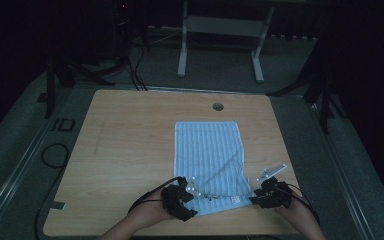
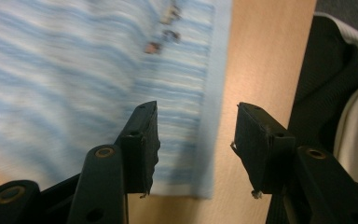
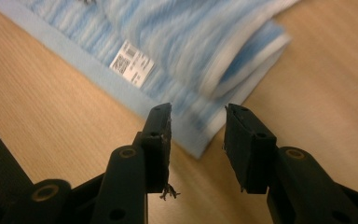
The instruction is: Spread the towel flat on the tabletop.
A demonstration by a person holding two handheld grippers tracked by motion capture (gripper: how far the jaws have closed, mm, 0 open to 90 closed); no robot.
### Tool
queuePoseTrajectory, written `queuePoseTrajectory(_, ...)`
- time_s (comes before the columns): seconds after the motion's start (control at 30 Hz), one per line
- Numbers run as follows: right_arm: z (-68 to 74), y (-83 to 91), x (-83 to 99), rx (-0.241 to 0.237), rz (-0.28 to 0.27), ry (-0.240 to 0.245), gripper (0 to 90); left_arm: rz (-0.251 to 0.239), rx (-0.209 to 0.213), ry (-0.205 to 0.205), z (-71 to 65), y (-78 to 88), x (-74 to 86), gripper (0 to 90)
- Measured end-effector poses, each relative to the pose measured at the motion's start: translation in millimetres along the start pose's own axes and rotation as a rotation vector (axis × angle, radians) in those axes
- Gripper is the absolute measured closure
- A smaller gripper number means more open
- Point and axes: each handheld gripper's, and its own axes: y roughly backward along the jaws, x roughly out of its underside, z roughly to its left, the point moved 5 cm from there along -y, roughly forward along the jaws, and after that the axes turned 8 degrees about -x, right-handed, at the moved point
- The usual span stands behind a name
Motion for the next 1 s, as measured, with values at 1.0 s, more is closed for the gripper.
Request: queuePoseTrajectory(1.0, 105.9, 38.4, 35.6, -0.077, 0.015, 0.186, 76.4, 0.049, 0.135, -0.091, -41.0, 52.3, 38.9, 73.2)
